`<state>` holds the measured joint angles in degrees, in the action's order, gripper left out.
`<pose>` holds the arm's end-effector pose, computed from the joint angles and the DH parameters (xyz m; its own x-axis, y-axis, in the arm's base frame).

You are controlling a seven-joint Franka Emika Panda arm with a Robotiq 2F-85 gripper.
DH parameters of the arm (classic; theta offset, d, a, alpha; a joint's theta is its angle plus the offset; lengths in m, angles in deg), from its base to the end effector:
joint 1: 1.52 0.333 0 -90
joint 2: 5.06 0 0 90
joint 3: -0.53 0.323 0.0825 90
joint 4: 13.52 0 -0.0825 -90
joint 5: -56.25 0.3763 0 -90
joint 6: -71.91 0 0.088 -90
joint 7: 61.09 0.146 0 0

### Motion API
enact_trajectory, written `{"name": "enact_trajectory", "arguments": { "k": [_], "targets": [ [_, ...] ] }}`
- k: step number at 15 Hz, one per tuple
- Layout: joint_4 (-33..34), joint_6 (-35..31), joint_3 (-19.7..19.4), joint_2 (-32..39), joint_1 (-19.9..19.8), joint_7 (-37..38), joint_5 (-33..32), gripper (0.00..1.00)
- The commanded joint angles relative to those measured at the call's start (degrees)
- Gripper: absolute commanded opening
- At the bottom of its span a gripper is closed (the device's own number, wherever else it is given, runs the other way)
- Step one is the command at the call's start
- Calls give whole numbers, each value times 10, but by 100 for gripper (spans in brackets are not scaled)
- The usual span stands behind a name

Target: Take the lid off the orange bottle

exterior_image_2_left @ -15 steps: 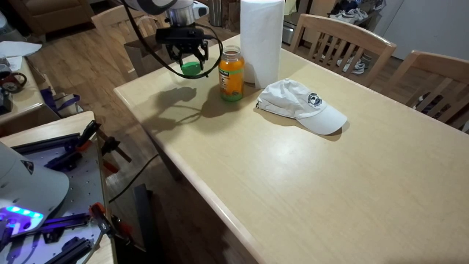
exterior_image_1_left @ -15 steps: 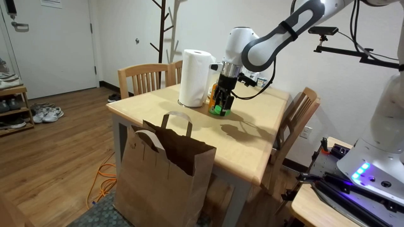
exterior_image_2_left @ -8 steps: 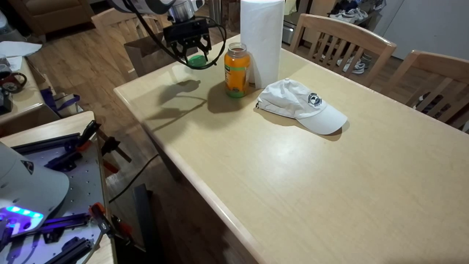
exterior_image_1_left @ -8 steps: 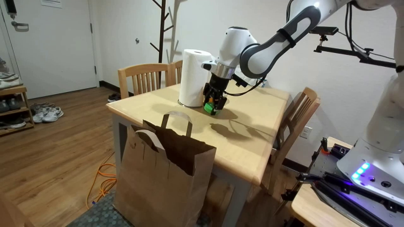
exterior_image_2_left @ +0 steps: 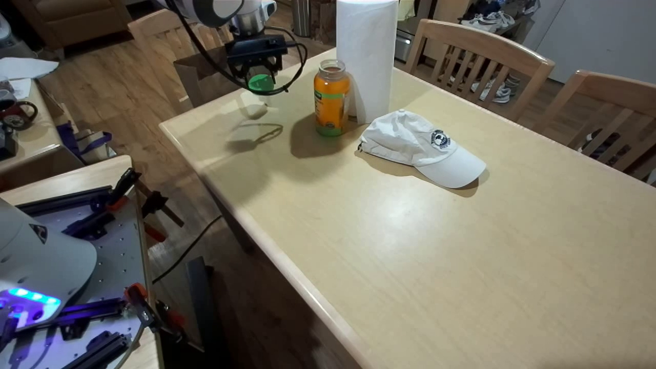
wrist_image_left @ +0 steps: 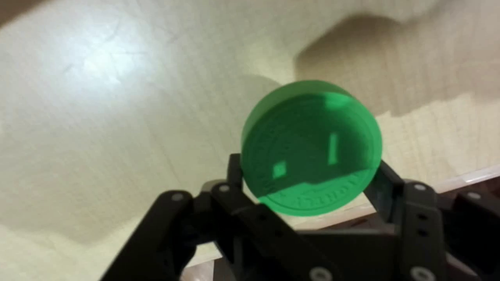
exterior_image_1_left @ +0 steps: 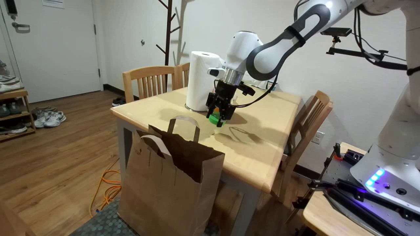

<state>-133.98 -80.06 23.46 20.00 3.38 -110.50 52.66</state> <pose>0.5312 0.2807 0.2121 0.2071 0.9588 0.1943 0.9758 -0.2168 0.0297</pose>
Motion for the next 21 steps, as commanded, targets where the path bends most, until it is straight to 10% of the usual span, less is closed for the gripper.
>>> {"name": "enact_trajectory", "arguments": {
  "k": [1,15,16,17,21],
  "targets": [
    [4,44,22,7,-30,-85,33,50],
    [13,115,-55,19,44,-70,-33,50],
    [13,115,-56,21,47,-68,-34,59],
    [14,115,-58,22,50,-66,-34,94],
    [17,114,-58,25,53,-60,-25,100]
  ]
}}
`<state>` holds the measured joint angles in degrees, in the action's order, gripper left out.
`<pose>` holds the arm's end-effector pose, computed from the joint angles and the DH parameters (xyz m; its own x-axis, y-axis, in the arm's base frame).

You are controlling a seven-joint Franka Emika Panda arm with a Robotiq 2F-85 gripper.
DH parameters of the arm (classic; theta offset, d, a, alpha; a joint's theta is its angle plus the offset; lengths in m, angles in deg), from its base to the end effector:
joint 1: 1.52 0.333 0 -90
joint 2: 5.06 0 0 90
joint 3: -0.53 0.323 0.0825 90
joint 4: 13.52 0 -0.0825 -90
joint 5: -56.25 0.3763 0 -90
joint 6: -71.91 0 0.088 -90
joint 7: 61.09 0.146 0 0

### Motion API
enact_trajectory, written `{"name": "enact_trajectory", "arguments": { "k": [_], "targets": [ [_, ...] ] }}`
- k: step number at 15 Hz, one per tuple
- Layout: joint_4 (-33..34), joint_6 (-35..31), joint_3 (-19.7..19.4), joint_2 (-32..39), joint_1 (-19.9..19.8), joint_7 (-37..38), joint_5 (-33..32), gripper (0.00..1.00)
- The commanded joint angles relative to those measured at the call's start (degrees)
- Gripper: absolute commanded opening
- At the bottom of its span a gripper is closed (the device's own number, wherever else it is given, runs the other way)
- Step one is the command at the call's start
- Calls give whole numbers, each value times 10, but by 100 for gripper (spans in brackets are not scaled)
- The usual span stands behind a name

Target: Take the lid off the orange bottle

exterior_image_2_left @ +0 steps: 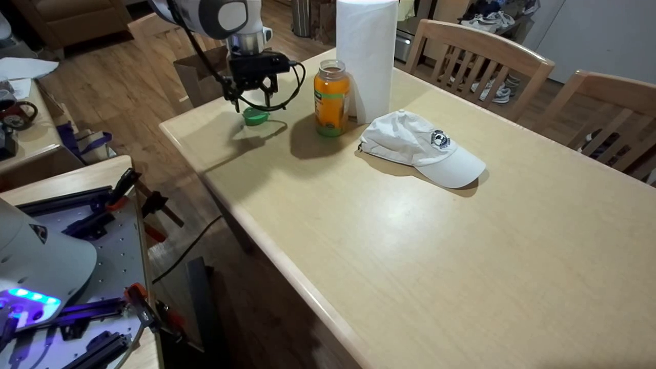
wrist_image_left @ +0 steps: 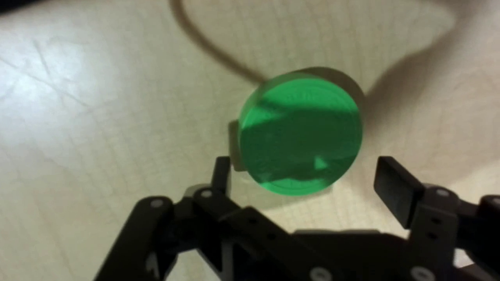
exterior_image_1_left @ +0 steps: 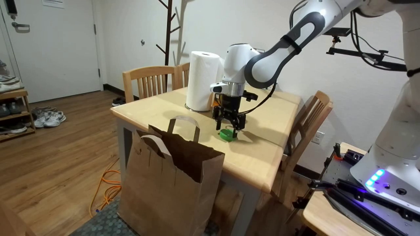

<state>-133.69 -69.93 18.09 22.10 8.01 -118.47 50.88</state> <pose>0.5070 0.2622 0.1690 0.0493 0.9982 0.0356 0.9936 -0.0454 -0.1031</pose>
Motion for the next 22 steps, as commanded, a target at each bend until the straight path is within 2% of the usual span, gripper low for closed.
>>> {"name": "enact_trajectory", "arguments": {
  "k": [1,3,6,13,18,22],
  "targets": [
    [15,11,-6,2,8,25,-8,100],
    [22,11,-21,-6,21,61,-25,100],
    [49,11,-44,-27,42,162,-44,100],
    [86,40,-43,-119,33,351,-23,100],
    [46,94,-64,-216,22,468,-6,100],
    [-22,110,-85,-283,8,538,23,100]
  ]
}}
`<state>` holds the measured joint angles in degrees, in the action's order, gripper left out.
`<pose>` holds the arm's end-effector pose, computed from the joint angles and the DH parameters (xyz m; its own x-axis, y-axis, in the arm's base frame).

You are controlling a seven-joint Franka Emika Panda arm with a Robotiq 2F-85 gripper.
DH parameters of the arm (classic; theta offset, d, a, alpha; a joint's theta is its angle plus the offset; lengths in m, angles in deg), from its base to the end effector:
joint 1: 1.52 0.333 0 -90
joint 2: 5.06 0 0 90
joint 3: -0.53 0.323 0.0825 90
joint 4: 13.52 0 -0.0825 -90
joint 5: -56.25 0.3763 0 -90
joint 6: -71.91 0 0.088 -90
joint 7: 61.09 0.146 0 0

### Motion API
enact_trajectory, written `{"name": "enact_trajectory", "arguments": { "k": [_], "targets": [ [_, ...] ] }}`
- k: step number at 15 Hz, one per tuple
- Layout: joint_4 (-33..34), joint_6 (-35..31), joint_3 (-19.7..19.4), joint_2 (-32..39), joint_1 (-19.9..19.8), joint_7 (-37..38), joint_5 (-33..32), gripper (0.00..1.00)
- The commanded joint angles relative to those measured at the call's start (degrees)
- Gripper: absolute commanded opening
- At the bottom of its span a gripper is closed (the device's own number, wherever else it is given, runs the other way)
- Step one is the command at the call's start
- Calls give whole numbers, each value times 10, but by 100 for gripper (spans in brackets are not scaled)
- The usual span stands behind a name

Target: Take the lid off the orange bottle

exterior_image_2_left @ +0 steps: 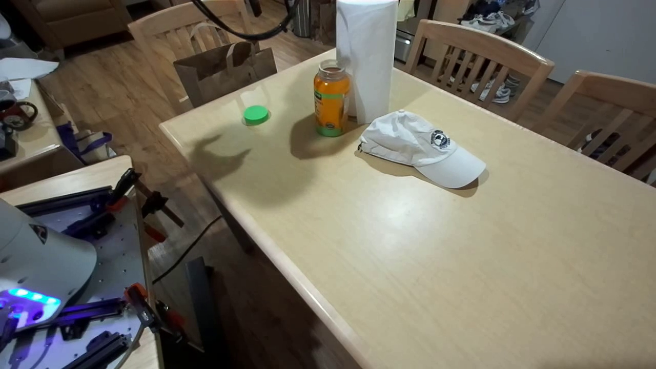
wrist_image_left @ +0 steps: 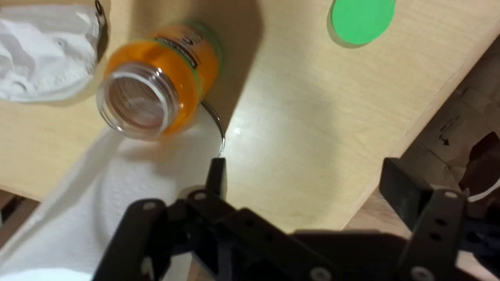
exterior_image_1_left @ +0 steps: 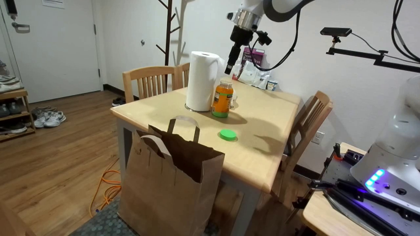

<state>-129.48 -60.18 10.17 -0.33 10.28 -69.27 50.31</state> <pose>0.5513 0.2096 0.4021 0.8187 0.5440 0.1839 0.5345 -0.8390 0.1025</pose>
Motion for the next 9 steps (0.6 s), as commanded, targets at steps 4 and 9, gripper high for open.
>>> {"name": "enact_trajectory", "arguments": {
  "k": [4,9],
  "targets": [
    [-122,19,-23,-98,-27,90,88,100],
    [-111,13,-24,-83,-26,78,75,100]
  ]
}}
